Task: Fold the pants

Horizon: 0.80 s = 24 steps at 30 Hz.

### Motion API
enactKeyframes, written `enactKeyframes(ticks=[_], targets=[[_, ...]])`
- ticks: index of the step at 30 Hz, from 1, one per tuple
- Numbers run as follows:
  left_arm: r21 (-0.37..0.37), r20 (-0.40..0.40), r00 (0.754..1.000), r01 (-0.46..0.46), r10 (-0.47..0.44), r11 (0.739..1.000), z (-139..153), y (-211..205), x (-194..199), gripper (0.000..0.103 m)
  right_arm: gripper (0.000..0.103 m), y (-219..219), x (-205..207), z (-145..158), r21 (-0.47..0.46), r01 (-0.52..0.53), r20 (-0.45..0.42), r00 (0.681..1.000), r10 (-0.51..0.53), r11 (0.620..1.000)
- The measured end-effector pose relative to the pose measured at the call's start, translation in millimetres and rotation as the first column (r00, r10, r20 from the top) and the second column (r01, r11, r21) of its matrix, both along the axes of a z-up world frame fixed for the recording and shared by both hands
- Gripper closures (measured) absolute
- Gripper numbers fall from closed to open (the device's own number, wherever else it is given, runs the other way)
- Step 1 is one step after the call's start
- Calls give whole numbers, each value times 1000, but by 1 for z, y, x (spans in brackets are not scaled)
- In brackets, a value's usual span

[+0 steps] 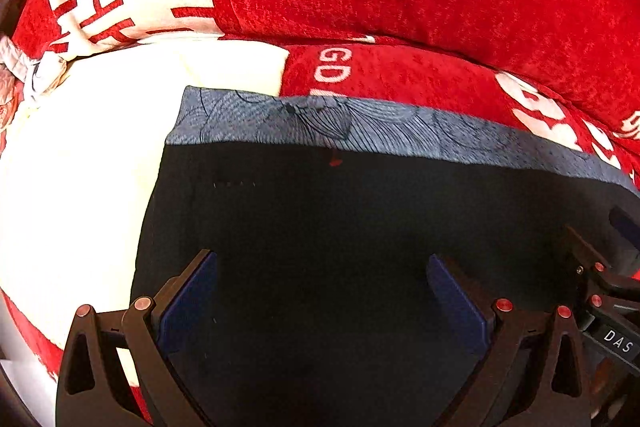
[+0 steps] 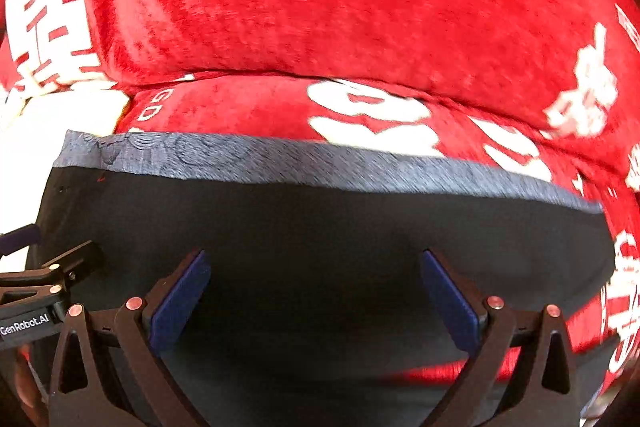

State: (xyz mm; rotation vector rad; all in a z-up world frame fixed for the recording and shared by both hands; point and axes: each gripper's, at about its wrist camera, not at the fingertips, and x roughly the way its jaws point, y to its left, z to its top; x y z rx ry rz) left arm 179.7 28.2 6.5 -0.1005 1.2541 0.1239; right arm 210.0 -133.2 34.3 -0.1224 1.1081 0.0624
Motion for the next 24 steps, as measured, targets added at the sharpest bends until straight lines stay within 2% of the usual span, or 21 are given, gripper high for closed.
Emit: enactKeyframes(ticks=[3, 6, 9, 14, 15, 16, 20, 24], targets=[[-1, -10, 1000, 0, 0, 1000, -6, 4, 8, 0, 0, 14, 17, -6, 14, -102, -31, 994, 102, 995], [-1, -15, 1000, 9, -9, 1000, -10, 9, 12, 0, 0, 31, 32, -15, 30, -232, -69, 970, 234, 972], [-14, -9, 1000, 27, -27, 1000, -10, 14, 14, 0, 0, 46, 45, -22, 42, -378, -108, 918, 381, 925], [-33, -4, 998, 68, -68, 997, -7, 23, 11, 0, 0, 64, 67, -38, 94, -574, -200, 789, 581, 813], [-28, -2, 997, 72, -72, 997, -6, 24, 9, 0, 0, 66, 72, -40, 111, -597, -211, 767, 606, 795], [-26, -2, 997, 76, -76, 997, -7, 24, 9, 0, 0, 67, 76, -40, 118, -605, -214, 759, 615, 788], [-10, -5, 996, 92, -92, 996, -9, 21, 11, 0, 0, 69, 89, -43, 124, -610, -224, 751, 621, 783], [-11, -5, 996, 94, -94, 996, -11, 16, 16, 0, 0, 70, 95, -46, 149, -633, -226, 726, 649, 760]])
